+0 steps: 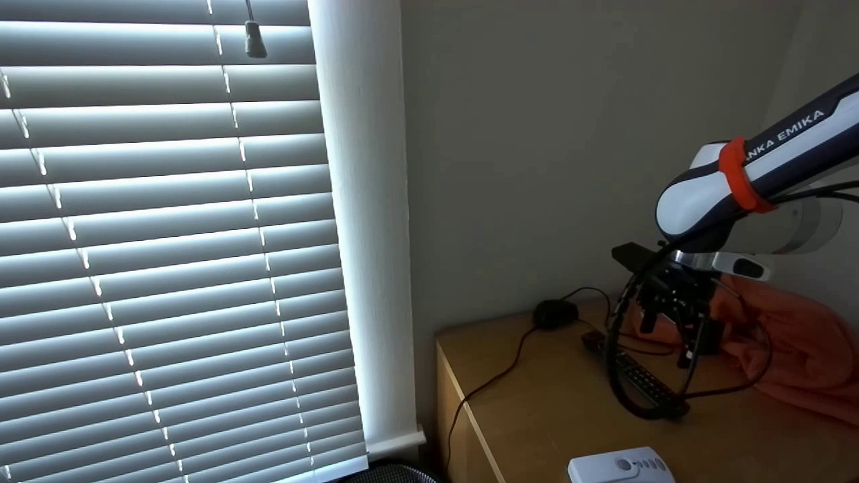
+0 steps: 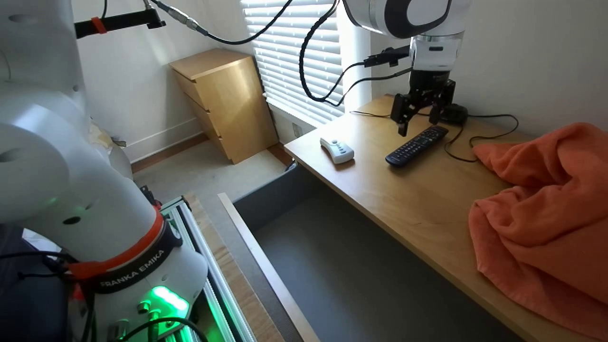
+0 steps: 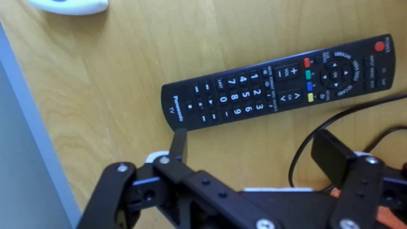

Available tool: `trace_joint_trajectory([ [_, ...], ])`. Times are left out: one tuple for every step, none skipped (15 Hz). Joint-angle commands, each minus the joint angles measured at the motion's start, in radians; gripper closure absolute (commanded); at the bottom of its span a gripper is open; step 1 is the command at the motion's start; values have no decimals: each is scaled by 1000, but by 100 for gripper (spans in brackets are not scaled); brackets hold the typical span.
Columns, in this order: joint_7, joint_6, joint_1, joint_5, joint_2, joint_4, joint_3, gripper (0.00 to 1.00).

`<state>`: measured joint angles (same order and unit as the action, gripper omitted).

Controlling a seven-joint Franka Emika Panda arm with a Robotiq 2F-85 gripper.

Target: Turn the remote controller

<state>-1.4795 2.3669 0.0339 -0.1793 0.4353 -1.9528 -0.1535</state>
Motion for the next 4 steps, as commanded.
trace_joint_trajectory([
  [34, 1, -2, 5, -32, -46, 6, 0],
  [32, 5, -5, 5, -31, -49, 5, 0],
  [34, 6, -6, 5, -32, -51, 4, 0],
  [27, 16, -10, 7, -31, -55, 2, 0],
])
